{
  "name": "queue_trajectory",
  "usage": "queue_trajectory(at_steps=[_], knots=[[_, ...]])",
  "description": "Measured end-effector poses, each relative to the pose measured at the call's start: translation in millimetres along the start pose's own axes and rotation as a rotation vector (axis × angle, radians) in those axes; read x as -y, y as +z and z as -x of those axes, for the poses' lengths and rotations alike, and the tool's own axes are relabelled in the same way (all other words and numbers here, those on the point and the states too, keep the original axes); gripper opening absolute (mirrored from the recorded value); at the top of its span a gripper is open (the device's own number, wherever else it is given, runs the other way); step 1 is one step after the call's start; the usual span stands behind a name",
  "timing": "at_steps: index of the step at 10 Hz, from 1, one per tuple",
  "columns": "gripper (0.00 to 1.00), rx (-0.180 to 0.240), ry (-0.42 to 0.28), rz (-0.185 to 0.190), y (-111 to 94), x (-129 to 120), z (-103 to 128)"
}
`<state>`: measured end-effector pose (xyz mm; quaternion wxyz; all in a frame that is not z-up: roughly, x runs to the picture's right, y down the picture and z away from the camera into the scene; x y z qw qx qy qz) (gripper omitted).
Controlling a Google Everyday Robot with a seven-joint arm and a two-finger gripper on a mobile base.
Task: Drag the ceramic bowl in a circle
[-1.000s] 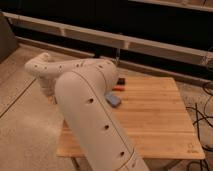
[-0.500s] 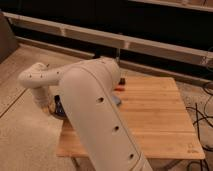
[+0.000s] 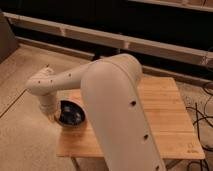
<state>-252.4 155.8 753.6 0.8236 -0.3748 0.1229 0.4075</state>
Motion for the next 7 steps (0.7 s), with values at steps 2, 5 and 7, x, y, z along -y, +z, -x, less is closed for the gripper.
queue_trajectory(at_steps=[2, 5, 7], knots=[[0.00, 0.013, 0.069, -0.001, -6, 24, -9], [0.00, 0.012, 0.172, -0.040, -10, 72, -1], [0.00, -0.015, 0.256, -0.075, -8, 111, 15]])
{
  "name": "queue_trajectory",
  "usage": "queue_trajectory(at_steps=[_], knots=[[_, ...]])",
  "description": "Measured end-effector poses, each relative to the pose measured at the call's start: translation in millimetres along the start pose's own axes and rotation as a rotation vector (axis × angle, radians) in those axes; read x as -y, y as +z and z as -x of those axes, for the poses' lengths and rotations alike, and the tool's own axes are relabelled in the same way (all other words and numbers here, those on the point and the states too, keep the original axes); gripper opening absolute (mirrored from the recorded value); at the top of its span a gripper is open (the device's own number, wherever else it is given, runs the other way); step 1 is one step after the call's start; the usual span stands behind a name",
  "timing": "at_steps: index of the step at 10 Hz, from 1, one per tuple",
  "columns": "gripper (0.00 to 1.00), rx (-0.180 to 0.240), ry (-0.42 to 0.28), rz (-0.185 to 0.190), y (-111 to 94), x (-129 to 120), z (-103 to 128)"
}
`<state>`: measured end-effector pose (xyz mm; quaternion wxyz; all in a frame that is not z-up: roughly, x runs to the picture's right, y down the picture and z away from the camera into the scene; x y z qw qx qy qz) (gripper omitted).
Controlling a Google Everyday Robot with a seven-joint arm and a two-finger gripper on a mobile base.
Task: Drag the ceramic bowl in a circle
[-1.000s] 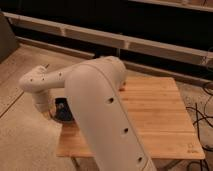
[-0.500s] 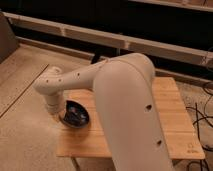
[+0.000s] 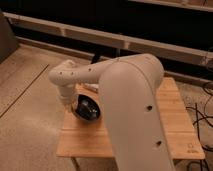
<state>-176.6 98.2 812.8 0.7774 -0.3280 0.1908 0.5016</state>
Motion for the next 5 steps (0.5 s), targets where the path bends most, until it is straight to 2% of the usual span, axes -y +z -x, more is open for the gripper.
queue_trajectory(at_steps=[3, 5], knots=[[0.00, -0.040, 0.094, -0.045, 8, 35, 39], [0.00, -0.044, 0.087, -0.073, 6, 34, 62]])
